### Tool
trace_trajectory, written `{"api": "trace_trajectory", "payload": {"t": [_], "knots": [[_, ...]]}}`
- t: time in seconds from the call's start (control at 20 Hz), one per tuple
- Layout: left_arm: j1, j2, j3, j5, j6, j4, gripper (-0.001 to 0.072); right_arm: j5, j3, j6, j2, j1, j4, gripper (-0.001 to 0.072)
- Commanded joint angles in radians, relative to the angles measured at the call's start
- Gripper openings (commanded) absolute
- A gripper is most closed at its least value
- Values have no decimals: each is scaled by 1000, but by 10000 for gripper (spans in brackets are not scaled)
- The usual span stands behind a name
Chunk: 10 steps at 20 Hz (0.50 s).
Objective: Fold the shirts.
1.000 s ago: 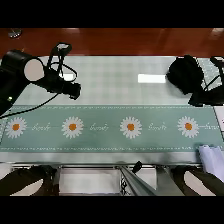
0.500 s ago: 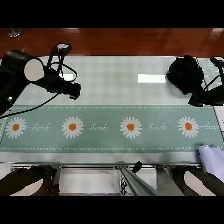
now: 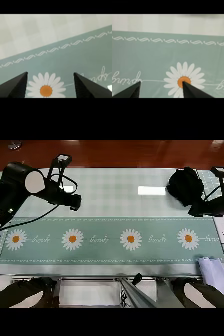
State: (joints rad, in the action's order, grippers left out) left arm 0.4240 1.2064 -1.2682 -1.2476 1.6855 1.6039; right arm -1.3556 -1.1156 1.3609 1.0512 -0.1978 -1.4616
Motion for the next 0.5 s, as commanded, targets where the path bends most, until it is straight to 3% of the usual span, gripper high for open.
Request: {"api": "trace_trajectory", "payload": {"t": [0.0, 0.1, 0.3, 0.4, 0.45], "knots": [[1, 16, 0, 51, 0, -16, 716, 81, -1, 24, 0, 1, 24, 599], [1, 31, 0, 53, 0, -17, 716, 117, -1, 72, 0, 1, 47, 599], [-6, 71, -1, 156, -10, 35, 716, 321, -1, 71, 0, 1, 104, 596], [-19, 78, -1, 180, -53, 74, 715, 560, -1, 120, 13, -1, 24, 572], [-30, 78, -1, 186, -53, 80, 715, 701, -1, 201, 31, -1, -83, 570]]}}
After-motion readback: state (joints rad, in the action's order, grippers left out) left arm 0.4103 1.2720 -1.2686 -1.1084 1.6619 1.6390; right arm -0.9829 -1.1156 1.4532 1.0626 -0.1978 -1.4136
